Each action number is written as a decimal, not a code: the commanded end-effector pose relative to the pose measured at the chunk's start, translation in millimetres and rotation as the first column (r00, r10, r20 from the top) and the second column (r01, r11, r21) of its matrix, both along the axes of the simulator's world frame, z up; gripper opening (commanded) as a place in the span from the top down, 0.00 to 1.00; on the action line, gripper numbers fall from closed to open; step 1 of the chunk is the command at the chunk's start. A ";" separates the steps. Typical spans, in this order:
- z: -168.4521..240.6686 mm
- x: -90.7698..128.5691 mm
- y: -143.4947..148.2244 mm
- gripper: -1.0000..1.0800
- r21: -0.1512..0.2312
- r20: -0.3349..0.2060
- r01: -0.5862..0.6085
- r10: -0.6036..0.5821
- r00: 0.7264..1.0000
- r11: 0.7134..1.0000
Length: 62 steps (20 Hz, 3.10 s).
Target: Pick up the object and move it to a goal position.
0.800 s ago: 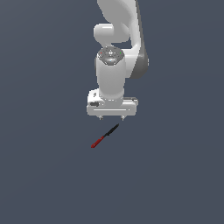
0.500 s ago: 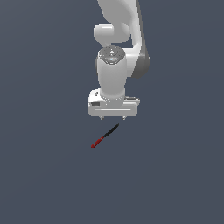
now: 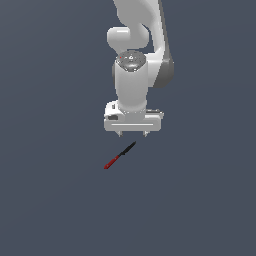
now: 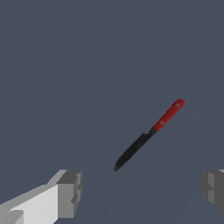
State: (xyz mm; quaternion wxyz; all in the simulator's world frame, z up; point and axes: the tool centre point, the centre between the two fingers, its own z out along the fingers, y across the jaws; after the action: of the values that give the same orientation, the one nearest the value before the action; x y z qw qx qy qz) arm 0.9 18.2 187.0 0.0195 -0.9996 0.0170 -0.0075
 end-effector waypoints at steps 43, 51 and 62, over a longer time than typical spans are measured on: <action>-129.0 -2.4 -51.0 0.04 -0.039 -0.016 0.708 -0.709 0.705 0.705; -144.8 -3.0 -50.5 0.04 -0.039 -0.016 0.705 -0.706 0.708 0.708; -179.2 -2.7 -50.8 0.04 -0.039 -0.016 0.708 -0.709 0.705 0.705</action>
State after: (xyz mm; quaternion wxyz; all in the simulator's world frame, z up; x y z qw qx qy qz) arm -2.1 -32.2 9.5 0.0001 -0.9170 0.3989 0.0003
